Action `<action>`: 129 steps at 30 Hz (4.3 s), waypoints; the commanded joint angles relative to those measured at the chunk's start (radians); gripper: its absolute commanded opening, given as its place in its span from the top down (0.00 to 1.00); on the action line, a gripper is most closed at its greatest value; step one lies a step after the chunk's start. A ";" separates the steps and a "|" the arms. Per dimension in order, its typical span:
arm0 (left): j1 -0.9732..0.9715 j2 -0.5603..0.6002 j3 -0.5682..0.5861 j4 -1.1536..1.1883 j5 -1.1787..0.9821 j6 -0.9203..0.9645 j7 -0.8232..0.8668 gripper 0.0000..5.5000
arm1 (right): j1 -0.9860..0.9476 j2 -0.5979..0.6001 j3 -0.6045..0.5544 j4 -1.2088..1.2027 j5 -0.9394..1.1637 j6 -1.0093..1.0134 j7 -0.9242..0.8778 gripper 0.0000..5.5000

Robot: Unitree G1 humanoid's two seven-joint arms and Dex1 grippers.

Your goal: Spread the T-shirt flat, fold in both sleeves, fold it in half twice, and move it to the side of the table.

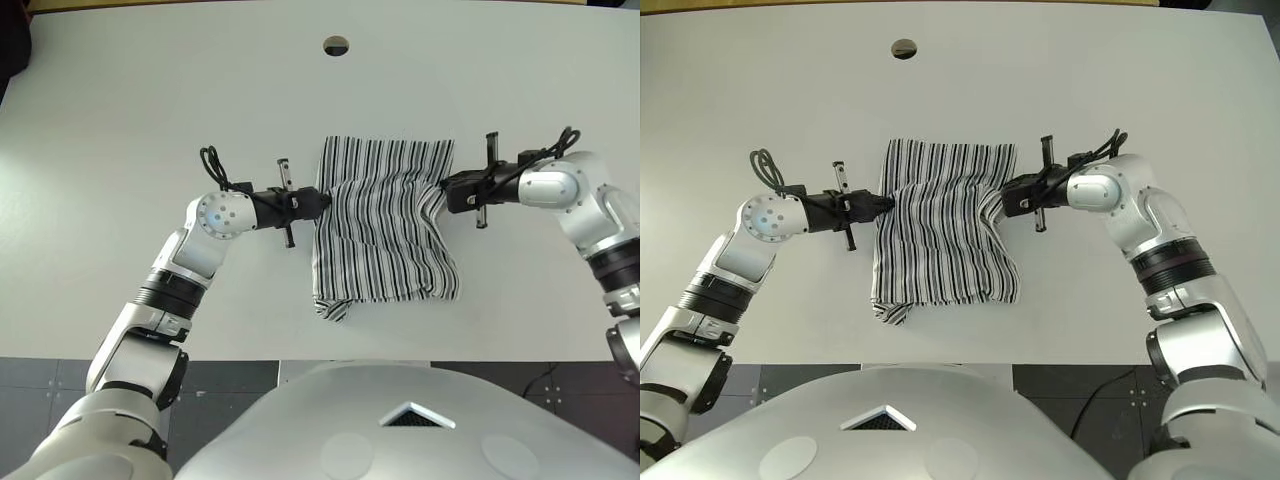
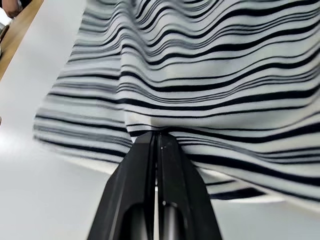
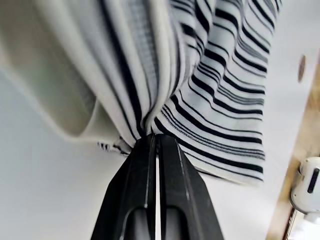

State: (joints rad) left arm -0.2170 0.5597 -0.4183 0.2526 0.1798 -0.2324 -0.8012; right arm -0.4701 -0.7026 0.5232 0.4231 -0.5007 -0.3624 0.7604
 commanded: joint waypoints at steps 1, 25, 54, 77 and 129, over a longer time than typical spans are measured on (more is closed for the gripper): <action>0.039 0.007 0.003 -0.044 -0.004 -0.004 -0.015 0.98 | -0.033 0.056 0.016 0.132 -0.044 -0.015 -0.059 0.98; 0.380 0.232 0.322 -0.287 0.341 -0.532 0.440 0.63 | 0.275 -0.361 -0.207 -0.185 -0.454 -0.599 -0.601 0.79; 0.354 0.204 0.040 -0.333 0.500 -0.513 0.345 0.50 | 0.298 -0.392 0.038 -0.406 -0.836 -0.742 -1.041 0.59; 0.367 0.246 0.016 -0.273 0.517 -0.532 0.377 0.81 | 0.358 -0.490 -0.152 -0.333 -0.552 -0.744 -0.757 0.58; 0.426 0.382 -0.014 -0.536 -0.549 0.193 -0.183 0.98 | 0.610 -0.372 -0.177 -0.752 1.138 0.500 0.297 0.98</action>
State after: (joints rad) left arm 0.2341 0.9637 -0.4878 -0.2460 -0.2835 -0.1869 -1.0146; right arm 0.1770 -1.1084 0.3993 -0.3376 0.6061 0.0622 1.0830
